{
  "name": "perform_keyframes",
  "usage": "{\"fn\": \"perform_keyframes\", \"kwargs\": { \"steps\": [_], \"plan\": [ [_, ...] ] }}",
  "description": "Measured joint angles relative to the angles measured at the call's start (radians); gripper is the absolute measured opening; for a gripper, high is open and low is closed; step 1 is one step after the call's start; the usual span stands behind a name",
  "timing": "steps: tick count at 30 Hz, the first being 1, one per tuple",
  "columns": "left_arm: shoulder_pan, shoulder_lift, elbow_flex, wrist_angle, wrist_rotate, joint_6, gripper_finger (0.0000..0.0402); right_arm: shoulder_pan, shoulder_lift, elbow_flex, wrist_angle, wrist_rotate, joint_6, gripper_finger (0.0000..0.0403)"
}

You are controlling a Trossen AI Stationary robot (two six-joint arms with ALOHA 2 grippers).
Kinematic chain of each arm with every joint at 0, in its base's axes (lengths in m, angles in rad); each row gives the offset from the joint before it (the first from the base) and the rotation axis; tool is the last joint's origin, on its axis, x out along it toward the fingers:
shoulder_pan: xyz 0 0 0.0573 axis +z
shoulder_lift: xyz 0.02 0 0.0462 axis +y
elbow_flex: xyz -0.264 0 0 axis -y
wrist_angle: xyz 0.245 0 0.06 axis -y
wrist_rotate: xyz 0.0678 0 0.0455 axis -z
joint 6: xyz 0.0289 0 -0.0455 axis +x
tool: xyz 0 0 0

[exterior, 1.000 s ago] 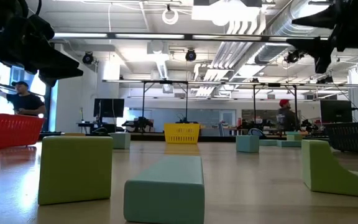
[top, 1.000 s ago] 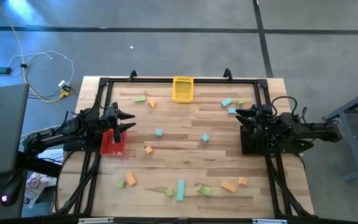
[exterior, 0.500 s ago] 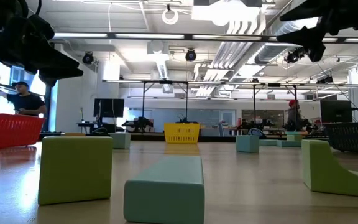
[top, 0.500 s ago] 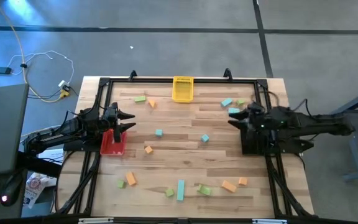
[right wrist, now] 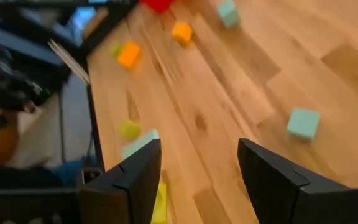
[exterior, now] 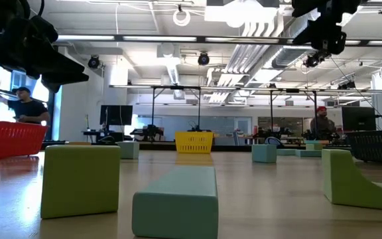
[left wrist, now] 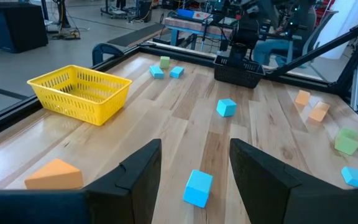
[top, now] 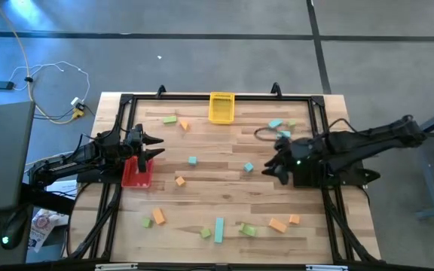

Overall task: Sort & place blocks by color
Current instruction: Put the orange block into the black bin

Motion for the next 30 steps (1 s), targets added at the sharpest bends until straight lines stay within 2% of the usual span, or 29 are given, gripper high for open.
{"fn": "perform_keyframes", "kwargs": {
  "steps": [6,10,14,22,30],
  "plan": [
    [0.000,0.000,0.000,0.000,0.000,-0.001,0.0179,0.113,0.174,0.148,-0.209,0.059,0.102,0.0199],
    [0.000,0.000,0.000,0.000,0.000,-0.001,0.0179,0.173,0.275,0.207,-0.287,0.063,0.142,0.0199],
    [0.000,0.000,0.000,0.000,0.000,-0.001,0.0179,0.217,0.351,0.221,-0.287,0.024,0.148,0.0199],
    [0.000,0.000,0.000,0.000,0.000,-0.002,0.0179,0.264,0.467,0.221,-0.288,-0.118,0.300,0.0199],
    [0.000,0.000,0.000,0.001,0.000,-0.002,0.0179,0.336,0.542,0.221,-0.273,-0.128,0.430,0.0199]
  ]
}}
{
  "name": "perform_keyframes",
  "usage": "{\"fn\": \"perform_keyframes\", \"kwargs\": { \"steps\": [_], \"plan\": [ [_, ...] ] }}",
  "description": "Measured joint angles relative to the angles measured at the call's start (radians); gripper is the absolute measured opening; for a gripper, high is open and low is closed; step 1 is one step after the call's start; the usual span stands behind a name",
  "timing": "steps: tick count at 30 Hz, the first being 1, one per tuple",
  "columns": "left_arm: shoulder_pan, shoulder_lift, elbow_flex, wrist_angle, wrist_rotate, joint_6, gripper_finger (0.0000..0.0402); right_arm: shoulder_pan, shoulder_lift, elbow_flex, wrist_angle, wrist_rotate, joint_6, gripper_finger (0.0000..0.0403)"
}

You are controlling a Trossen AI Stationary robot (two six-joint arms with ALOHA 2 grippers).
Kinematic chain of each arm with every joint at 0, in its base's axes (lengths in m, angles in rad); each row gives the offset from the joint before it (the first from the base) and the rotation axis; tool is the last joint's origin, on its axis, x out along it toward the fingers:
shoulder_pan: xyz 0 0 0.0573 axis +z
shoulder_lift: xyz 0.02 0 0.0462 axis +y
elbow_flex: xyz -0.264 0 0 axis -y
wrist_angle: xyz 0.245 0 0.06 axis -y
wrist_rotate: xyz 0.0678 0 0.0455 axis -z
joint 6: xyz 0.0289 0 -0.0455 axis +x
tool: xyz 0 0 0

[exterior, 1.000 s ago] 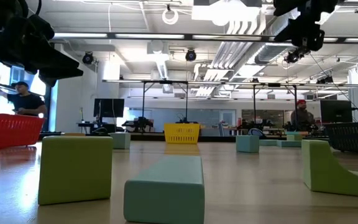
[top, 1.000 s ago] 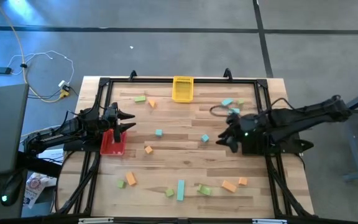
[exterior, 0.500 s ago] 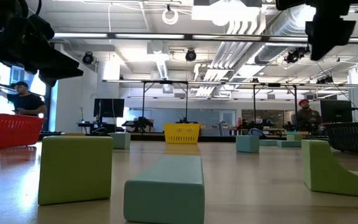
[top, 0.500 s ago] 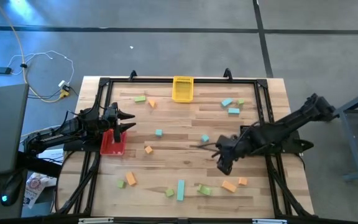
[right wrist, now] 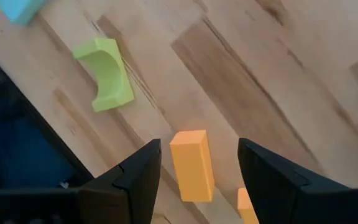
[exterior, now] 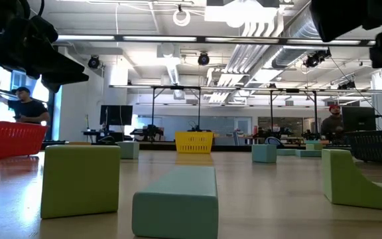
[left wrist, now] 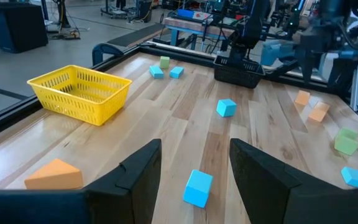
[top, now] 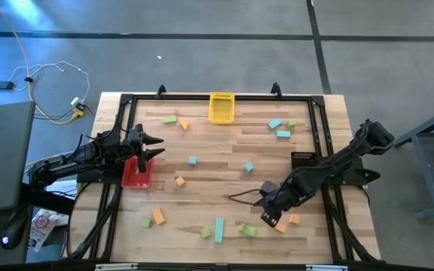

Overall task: Sort & place blocks by color
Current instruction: Put the orange block into the black bin

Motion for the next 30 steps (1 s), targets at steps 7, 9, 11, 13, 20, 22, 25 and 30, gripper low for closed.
{"fn": "perform_keyframes", "kwargs": {
  "steps": [7,9,11,13,20,22,25,30],
  "plan": [
    [0.000,0.000,0.000,0.000,0.000,0.000,0.0179,0.074,0.062,0.000,0.010,0.000,0.098,0.0199],
    [0.000,0.000,0.000,0.000,0.000,0.000,0.0179,0.090,0.080,0.000,0.015,0.000,0.100,0.0199],
    [0.000,0.000,0.000,0.000,0.000,0.000,0.0179,0.101,0.096,0.000,0.026,0.000,0.100,0.0199],
    [0.000,0.000,0.000,0.000,0.000,0.000,0.0179,0.108,0.110,0.000,0.031,0.000,0.107,0.0199],
    [0.000,0.000,0.000,0.000,0.000,0.000,0.0179,0.122,0.125,0.000,0.043,0.019,0.134,0.0199],
    [0.000,0.000,0.000,0.000,0.000,0.000,0.0179,0.130,0.125,0.000,0.048,0.038,0.135,0.0199],
    [0.000,0.000,0.000,0.000,0.000,0.000,0.0179,0.142,0.125,0.000,0.053,0.067,0.137,0.0199],
    [0.000,0.000,0.000,0.000,0.000,0.000,0.0179,0.159,0.126,0.000,0.056,0.110,0.143,0.0199]
  ]
}}
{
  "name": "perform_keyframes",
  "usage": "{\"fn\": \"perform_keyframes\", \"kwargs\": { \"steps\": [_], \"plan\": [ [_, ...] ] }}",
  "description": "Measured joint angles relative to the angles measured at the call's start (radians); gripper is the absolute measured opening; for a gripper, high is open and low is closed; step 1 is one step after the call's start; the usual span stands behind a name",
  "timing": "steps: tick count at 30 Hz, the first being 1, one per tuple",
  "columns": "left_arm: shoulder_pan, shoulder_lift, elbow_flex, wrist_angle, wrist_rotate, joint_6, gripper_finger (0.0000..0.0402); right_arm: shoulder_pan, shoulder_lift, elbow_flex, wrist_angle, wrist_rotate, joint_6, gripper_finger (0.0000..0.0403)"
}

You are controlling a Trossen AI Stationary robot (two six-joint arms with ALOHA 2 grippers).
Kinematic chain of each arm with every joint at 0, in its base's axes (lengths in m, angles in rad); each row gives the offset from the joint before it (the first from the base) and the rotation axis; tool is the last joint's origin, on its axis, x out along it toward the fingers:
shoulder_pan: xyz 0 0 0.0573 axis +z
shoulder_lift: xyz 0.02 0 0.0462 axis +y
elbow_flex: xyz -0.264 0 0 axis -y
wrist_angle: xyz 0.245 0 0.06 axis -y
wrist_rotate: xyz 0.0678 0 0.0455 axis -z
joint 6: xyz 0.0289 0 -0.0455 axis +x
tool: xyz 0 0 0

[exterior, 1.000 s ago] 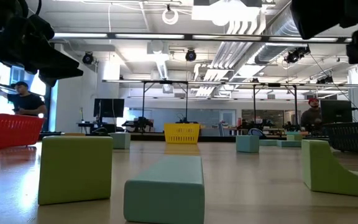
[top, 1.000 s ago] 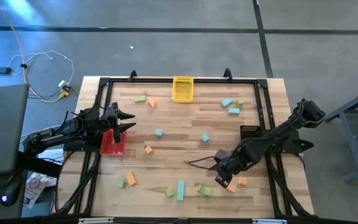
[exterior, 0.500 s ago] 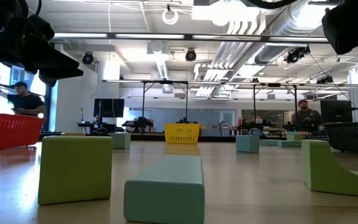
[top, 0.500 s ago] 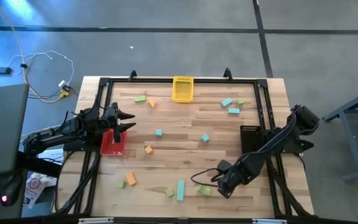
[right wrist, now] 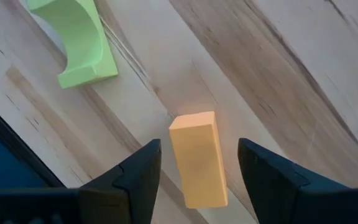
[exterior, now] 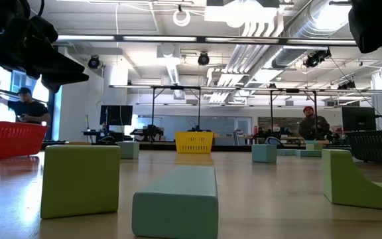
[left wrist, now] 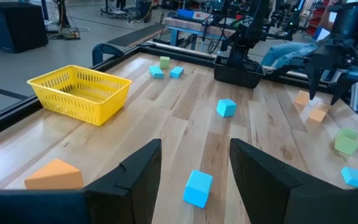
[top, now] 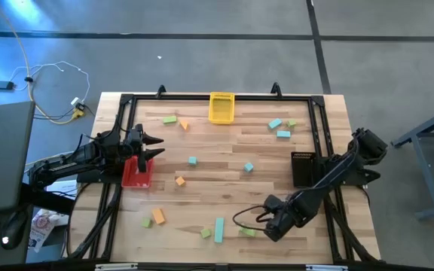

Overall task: Sort & place blocks by color
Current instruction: Put the orange block into the black bin

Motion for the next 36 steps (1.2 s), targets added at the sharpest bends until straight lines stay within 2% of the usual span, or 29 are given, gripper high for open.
{"fn": "perform_keyframes", "kwargs": {
  "steps": [8,25,28,32,36],
  "plan": [
    [0.000,0.000,0.000,0.000,0.000,0.000,0.0179,0.024,0.018,0.000,0.000,0.022,0.017,0.0199],
    [0.000,0.000,0.000,0.000,0.000,0.000,0.0179,0.014,0.148,0.000,0.038,-0.036,-0.036,0.0196],
    [0.000,0.000,0.000,0.000,0.000,-0.028,0.0179,0.002,0.151,0.000,0.034,-0.042,-0.046,0.0172],
    [0.000,0.000,0.000,-0.001,0.000,-0.051,0.0179,-0.010,0.150,0.002,0.029,-0.038,-0.081,0.0107],
    [0.000,0.000,0.000,-0.001,0.000,-0.052,0.0179,-0.031,0.150,0.003,0.015,-0.036,-0.096,0.0103]
  ]
}}
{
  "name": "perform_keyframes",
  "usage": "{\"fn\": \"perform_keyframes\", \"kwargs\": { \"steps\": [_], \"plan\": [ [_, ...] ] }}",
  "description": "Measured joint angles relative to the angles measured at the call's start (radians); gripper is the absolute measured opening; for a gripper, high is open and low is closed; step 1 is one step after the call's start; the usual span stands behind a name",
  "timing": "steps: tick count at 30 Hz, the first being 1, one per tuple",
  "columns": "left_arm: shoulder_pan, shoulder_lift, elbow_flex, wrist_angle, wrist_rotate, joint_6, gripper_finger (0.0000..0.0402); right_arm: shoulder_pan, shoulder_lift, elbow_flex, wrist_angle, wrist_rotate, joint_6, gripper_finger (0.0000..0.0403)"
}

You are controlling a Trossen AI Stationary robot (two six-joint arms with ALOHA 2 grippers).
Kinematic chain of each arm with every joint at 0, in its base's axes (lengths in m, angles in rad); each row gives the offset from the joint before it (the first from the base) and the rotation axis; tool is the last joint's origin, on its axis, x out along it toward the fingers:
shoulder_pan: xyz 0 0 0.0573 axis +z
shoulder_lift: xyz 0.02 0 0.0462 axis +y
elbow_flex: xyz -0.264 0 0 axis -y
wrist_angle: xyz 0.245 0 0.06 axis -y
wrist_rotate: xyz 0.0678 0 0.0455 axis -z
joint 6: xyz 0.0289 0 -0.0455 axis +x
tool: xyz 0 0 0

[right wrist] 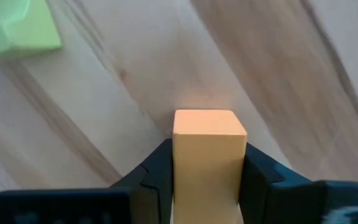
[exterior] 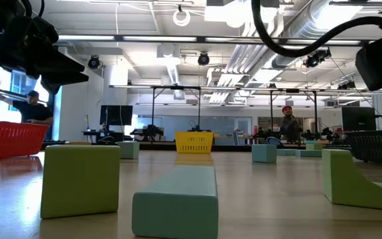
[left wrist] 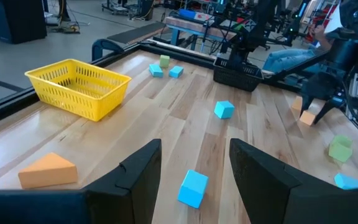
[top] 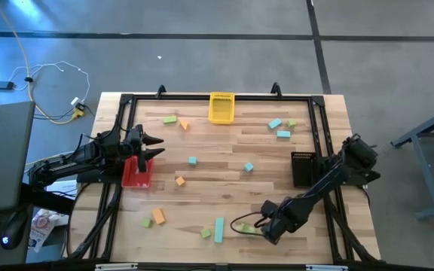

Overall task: Sort & place blocks by color
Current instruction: Put the orange block into the black bin

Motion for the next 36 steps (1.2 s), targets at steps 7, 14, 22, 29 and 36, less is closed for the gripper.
{"fn": "perform_keyframes", "kwargs": {
  "steps": [7,14,22,29,36],
  "plan": [
    [0.000,0.000,0.000,0.000,0.000,0.000,0.0179,-0.037,-0.002,-0.001,-0.014,0.018,-0.001,0.0103],
    [0.000,0.000,0.000,0.000,0.000,0.024,0.0179,-0.058,-0.067,-0.006,-0.085,0.354,-0.025,0.0103],
    [0.000,0.000,0.000,-0.001,0.006,0.053,0.0179,-0.130,-0.210,-0.005,-0.361,0.616,0.086,0.0103],
    [0.000,0.000,0.000,-0.006,0.019,0.069,0.0179,-0.218,-0.300,-0.004,-0.667,0.623,0.327,0.0104],
    [0.000,0.000,0.000,-0.008,0.018,0.090,0.0179,-0.300,-0.325,-0.004,-0.820,0.461,0.447,0.0106]
  ]
}}
